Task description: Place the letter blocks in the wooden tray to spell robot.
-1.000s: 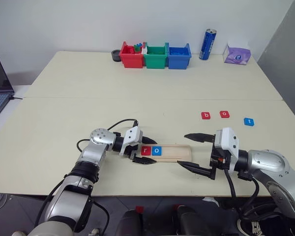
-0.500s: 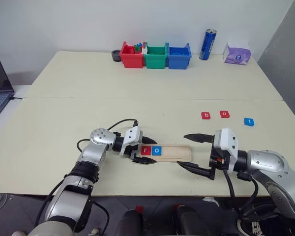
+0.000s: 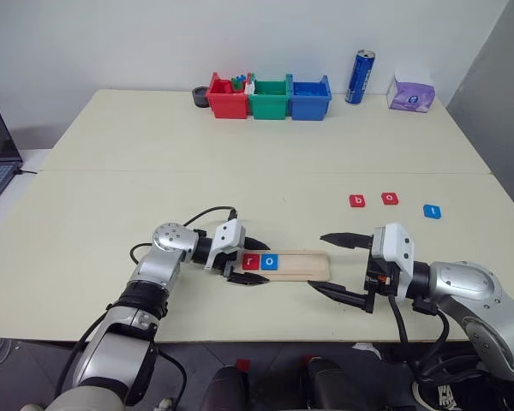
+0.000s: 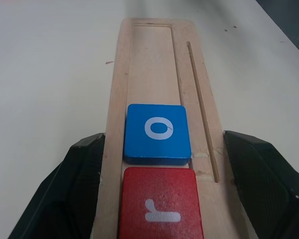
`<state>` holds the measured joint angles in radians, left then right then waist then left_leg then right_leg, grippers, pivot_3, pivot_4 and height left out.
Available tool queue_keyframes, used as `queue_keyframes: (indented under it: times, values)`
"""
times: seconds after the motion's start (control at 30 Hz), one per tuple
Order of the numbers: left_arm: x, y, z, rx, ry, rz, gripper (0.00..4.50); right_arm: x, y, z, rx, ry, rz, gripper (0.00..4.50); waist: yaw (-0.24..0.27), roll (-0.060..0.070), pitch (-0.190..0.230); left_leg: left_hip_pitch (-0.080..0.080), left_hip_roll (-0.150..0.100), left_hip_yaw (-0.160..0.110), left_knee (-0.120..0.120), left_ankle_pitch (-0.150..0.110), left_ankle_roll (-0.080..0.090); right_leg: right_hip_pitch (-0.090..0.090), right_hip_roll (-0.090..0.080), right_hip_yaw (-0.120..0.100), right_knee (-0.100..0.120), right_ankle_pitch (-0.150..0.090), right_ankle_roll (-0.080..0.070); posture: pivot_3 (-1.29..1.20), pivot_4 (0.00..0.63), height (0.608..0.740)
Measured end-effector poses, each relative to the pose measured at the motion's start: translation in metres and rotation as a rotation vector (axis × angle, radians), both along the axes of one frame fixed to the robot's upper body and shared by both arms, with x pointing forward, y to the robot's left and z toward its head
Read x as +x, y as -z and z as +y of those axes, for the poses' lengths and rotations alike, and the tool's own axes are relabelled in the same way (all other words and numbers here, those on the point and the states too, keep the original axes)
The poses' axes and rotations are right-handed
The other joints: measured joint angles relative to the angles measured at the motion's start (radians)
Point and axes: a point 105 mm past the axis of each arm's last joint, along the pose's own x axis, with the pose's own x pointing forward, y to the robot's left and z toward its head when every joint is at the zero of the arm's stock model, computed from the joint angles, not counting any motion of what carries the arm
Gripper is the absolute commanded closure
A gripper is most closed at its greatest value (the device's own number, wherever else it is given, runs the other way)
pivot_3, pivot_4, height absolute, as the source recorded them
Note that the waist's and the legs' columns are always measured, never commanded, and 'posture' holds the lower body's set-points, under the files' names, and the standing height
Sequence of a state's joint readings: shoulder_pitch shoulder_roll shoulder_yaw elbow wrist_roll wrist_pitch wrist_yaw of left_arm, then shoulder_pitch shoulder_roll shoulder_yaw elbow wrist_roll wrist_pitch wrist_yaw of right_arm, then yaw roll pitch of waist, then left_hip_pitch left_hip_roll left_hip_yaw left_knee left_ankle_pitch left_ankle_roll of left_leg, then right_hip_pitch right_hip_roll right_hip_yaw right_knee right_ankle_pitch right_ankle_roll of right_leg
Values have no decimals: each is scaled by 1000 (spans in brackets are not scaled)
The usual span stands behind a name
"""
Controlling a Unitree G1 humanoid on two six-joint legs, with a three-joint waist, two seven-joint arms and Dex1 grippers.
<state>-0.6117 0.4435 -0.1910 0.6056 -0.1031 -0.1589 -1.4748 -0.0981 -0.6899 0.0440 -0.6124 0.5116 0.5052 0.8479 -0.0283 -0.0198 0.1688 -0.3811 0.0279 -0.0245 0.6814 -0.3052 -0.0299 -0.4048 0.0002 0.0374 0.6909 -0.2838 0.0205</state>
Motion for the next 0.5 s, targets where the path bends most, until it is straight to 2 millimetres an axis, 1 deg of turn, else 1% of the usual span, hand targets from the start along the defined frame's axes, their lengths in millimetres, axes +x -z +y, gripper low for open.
queue_keyframes:
  times: [0.5]
  values:
    - [-4, 1, 6, 12, -11, 2, 1115, 0, 2, 2, -1, -11, -1, 0, 0, 0, 0, 0, 0, 0, 0, 0, 0, 0, 0, 0, 0, 0, 0, 0, 150, 740]
